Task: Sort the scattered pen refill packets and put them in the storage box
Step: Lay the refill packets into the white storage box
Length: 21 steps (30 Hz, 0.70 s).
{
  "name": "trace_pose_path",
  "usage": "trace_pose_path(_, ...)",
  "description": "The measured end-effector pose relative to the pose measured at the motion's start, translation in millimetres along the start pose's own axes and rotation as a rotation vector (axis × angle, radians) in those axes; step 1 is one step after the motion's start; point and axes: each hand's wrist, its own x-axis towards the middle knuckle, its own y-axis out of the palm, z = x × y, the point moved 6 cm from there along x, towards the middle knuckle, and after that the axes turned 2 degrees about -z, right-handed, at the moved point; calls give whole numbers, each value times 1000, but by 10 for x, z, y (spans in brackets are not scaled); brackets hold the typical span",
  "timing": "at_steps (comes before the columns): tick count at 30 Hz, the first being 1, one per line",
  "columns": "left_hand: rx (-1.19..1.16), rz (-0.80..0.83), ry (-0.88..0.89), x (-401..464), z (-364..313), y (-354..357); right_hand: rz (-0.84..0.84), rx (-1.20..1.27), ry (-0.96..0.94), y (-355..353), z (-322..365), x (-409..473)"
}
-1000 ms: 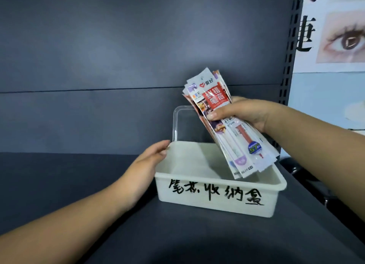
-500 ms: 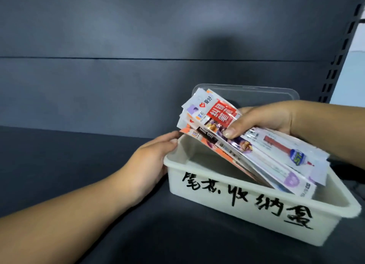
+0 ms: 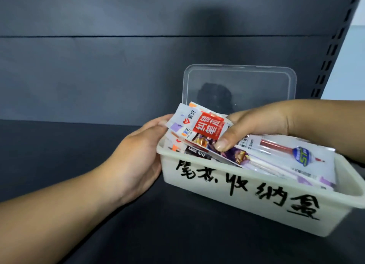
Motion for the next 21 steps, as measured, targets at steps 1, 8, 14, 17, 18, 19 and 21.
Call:
trace_pose_path(1,6,8,0,-5,3,5,68,12,9,75,-10,-30)
trace_pose_path(8,50,-4,24,24,-15,19,5,-164,-42,93,15,18)
trace_pose_path(14,60,29,10,-8,-27,30,-380,-683,-151,52,275,-166)
trace_pose_path(17,47,20,5,-26,-47,56,-429,-842,-170,98,307,-229)
trace_pose_path(18,46,29,5,-35,-54,69,-434,-850,-180,116,310,-270)
trace_pose_path(19,48,36,4,-46,-61,85,-438,-838,-185,121,317,-322)
trace_pose_path(21,58,39,3,-55,-69,95,-472,-773,-173,45,299,-426)
